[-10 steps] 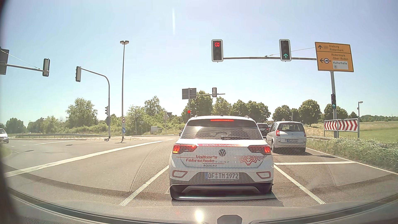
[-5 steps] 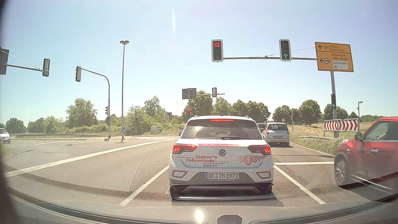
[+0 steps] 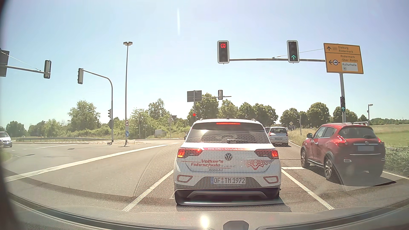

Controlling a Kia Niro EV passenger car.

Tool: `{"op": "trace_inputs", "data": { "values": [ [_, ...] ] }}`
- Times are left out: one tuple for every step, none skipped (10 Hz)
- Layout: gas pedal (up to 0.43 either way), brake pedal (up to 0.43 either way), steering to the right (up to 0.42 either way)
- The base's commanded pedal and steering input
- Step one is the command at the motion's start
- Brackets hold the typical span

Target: Follow the waypoints while adhering to traffic rules and regulations

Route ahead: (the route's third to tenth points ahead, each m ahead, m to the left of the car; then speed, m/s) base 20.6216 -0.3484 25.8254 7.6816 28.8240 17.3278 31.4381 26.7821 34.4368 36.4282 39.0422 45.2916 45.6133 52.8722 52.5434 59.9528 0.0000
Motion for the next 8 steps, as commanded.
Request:
{"op": "trace_inputs", "data": {
  "values": [
    [0.000,0.329,0.028],
    [0.000,0.329,0.029],
    [0.000,0.329,0.029],
    [0.000,0.329,0.029],
    [0.000,0.329,0.029],
    [0.000,0.329,0.029],
    [0.000,0.329,0.029],
    [0.000,0.329,0.029]
  ]
}}
